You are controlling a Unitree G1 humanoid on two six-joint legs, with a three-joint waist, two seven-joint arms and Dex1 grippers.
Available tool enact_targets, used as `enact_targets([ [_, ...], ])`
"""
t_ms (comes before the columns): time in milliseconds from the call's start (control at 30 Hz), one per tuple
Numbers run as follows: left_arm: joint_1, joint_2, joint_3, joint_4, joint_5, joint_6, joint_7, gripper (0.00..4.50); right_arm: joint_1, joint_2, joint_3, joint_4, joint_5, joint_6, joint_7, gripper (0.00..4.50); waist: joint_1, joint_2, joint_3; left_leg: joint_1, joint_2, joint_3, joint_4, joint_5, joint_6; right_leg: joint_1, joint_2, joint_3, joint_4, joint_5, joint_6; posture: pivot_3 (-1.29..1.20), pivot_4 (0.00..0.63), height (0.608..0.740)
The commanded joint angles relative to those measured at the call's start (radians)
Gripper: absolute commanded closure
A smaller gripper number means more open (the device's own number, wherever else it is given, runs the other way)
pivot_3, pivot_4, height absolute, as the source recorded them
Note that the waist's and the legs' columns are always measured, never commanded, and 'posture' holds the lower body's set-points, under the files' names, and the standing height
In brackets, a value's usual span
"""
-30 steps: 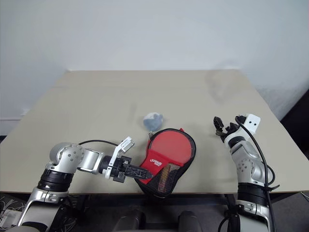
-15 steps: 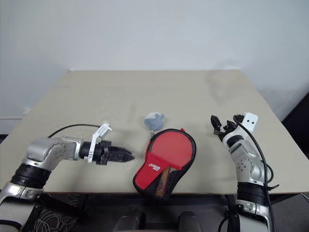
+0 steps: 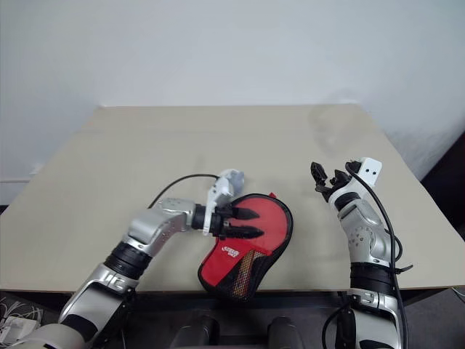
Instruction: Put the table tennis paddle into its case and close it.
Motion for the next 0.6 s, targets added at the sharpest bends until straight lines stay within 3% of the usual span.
enact_targets([
  [33, -0.005, 0.03, -0.073, 0.039, 0.155, -0.136, 0.015, 1.31, -0.03, -0.021, -0.002, -0.011, -0.019, -0.02, 0.002, 0.1, 0.0, 0.0, 0.0, 0.0, 0.0, 0.0, 0.0, 0.0, 0.0, 0.0, 0.0, 0.0, 0.0, 0.0, 0.0, 0.0, 0.0, 0.74],
  [367, 0.075, 0.086, -0.042, 0.014, 0.188, -0.156, -0.01, 1.31, -0.124, -0.04, 0.066, 0.061, -0.038, 0.053, 0.066, 0.1, -0.005, 0.002, -0.002, 0.002, 0.0, 0.0, 0.0, 0.0, 0.0, 0.0, 0.001, 0.001, 0.001, 0.0, 0.0, 0.0, 0.0, 0.74],
  [600, 0.101, 0.056, -0.048, 0.039, 0.205, -0.153, 0.007, 1.31, -0.24, -0.039, 0.241, 0.162, -0.088, 0.18, 0.225, 0.1, -0.003, 0.002, -0.002, 0.003, 0.0, 0.0, 0.0, 0.0, 0.0, 0.002, 0.001, 0.001, 0.002, 0.0, 0.0, 0.0, 0.0, 0.74],
])
